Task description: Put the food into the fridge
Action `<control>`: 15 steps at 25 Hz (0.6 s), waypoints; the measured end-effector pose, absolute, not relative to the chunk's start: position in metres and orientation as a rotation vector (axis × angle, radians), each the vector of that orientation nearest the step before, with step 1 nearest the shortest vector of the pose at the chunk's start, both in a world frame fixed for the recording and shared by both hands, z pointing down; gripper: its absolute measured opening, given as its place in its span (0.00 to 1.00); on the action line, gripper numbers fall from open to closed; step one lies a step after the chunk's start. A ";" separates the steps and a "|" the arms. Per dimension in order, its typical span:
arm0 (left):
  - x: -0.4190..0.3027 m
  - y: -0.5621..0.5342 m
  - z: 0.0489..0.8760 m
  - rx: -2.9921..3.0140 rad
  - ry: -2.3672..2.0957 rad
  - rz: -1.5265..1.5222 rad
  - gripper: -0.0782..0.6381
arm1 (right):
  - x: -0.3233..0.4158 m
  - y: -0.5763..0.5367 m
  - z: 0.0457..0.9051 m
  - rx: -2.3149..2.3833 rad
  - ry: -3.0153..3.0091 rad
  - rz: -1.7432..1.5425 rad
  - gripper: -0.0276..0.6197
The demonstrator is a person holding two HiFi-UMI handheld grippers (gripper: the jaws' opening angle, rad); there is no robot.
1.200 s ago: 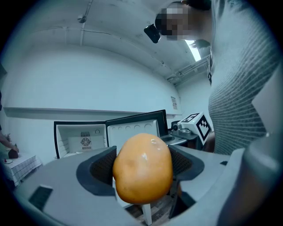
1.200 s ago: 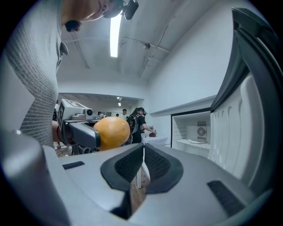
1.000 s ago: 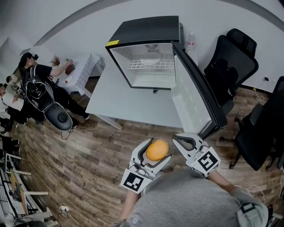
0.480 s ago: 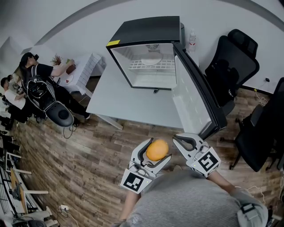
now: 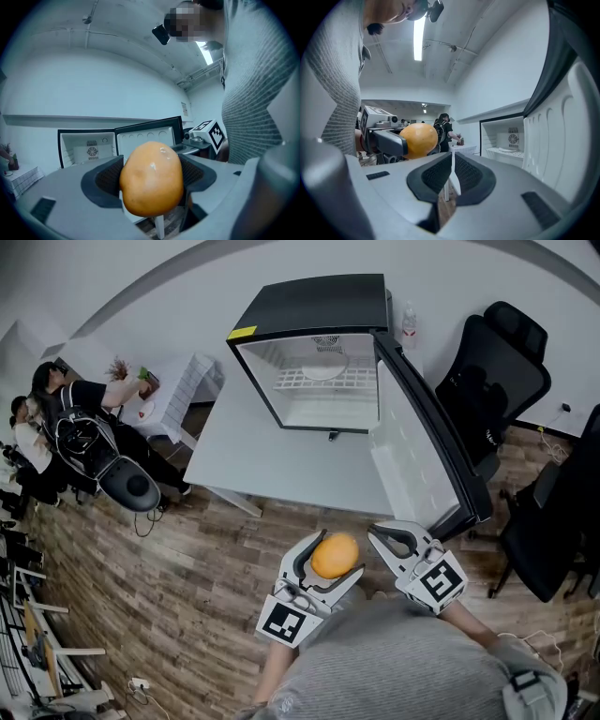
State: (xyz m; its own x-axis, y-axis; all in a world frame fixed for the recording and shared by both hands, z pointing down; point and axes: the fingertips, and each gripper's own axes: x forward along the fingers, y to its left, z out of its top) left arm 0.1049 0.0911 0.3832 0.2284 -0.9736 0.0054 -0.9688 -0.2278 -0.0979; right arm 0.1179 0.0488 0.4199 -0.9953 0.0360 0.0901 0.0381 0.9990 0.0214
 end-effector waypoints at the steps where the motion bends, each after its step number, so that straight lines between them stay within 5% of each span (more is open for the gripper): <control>1: 0.100 0.089 0.383 -2.407 1.898 -0.096 0.63 | 0.114 0.046 0.420 -0.037 -3.050 -0.032 0.06; 15: -0.002 0.040 0.377 -2.482 1.776 -0.094 0.63 | 0.022 0.002 0.419 0.116 -3.033 -0.001 0.06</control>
